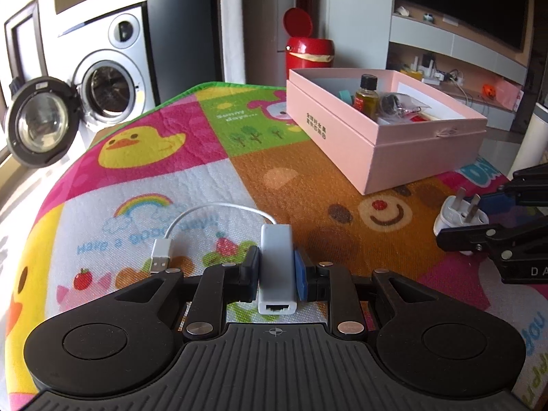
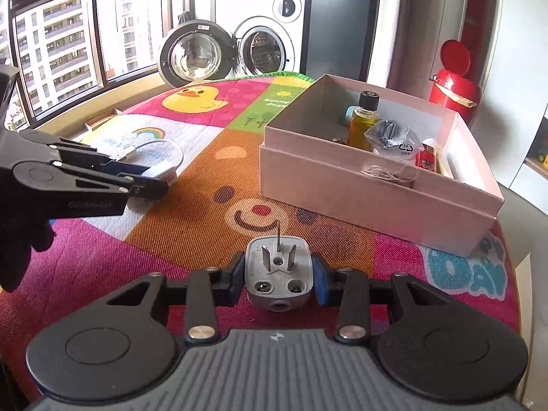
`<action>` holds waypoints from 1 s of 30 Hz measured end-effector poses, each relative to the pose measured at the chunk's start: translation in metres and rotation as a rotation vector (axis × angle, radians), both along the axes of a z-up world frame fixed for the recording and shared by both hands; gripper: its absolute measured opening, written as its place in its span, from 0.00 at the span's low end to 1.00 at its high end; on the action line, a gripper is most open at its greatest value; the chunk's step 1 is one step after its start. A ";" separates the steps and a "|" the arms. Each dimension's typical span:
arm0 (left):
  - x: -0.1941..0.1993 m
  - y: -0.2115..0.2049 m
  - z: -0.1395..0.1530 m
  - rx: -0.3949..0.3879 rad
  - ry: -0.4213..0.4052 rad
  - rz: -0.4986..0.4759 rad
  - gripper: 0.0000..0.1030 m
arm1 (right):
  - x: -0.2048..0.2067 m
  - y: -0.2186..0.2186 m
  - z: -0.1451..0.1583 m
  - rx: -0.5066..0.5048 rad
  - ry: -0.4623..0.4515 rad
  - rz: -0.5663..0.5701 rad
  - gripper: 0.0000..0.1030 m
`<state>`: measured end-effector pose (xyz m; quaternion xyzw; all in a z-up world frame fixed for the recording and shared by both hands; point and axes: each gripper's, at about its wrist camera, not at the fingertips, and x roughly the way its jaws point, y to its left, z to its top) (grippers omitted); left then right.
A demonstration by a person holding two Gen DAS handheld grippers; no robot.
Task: Organize rigid objects
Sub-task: 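Lift the adapter and plug charger and carry both over the pink box, then lower the adapter and plug charger into the box and open both tools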
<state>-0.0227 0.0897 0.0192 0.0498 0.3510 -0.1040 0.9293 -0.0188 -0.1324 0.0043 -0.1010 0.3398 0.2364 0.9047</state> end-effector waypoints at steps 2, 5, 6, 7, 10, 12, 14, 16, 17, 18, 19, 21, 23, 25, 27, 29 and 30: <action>-0.020 -0.008 0.002 0.002 0.000 -0.057 0.24 | -0.006 -0.009 0.008 0.004 0.006 0.014 0.38; -0.046 -0.016 0.013 -0.022 -0.014 -0.117 0.24 | -0.021 -0.027 0.029 0.008 -0.027 0.014 0.38; -0.052 -0.018 0.020 -0.033 -0.030 -0.130 0.24 | -0.027 -0.033 0.038 0.011 -0.051 0.006 0.38; -0.058 -0.020 0.033 -0.051 -0.063 -0.144 0.24 | -0.034 -0.042 0.052 0.018 -0.095 -0.012 0.38; -0.066 -0.023 0.083 -0.103 -0.203 -0.164 0.24 | -0.054 -0.066 0.102 0.071 -0.246 -0.061 0.38; -0.067 -0.026 0.117 -0.136 -0.304 -0.175 0.24 | -0.065 -0.079 0.132 0.103 -0.353 -0.099 0.38; -0.068 -0.032 0.153 -0.166 -0.423 -0.193 0.24 | -0.073 -0.088 0.157 0.124 -0.450 -0.125 0.38; -0.065 -0.037 0.180 -0.186 -0.517 -0.206 0.24 | -0.075 -0.094 0.174 0.137 -0.506 -0.153 0.38; -0.062 -0.040 0.191 -0.187 -0.547 -0.207 0.24 | -0.074 -0.096 0.180 0.142 -0.524 -0.167 0.38; -0.057 -0.043 0.199 -0.186 -0.568 -0.204 0.24 | -0.072 -0.098 0.184 0.148 -0.535 -0.177 0.38; -0.047 -0.048 0.207 -0.186 -0.583 -0.197 0.24 | -0.069 -0.100 0.187 0.156 -0.540 -0.188 0.38; -0.026 -0.055 0.214 -0.193 -0.577 -0.193 0.24 | -0.062 -0.105 0.190 0.180 -0.531 -0.207 0.38; -0.001 -0.061 0.212 -0.208 -0.540 -0.184 0.24 | -0.056 -0.109 0.186 0.196 -0.515 -0.217 0.38; 0.030 -0.067 0.202 -0.247 -0.469 -0.171 0.24 | -0.049 -0.112 0.177 0.197 -0.493 -0.220 0.38; 0.060 -0.070 0.186 -0.301 -0.384 -0.169 0.24 | -0.041 -0.112 0.166 0.186 -0.467 -0.223 0.38; 0.087 -0.076 0.170 -0.325 -0.326 -0.155 0.24 | -0.033 -0.111 0.153 0.161 -0.444 -0.232 0.38; 0.102 -0.081 0.161 -0.330 -0.300 -0.152 0.24 | -0.029 -0.110 0.146 0.143 -0.434 -0.240 0.38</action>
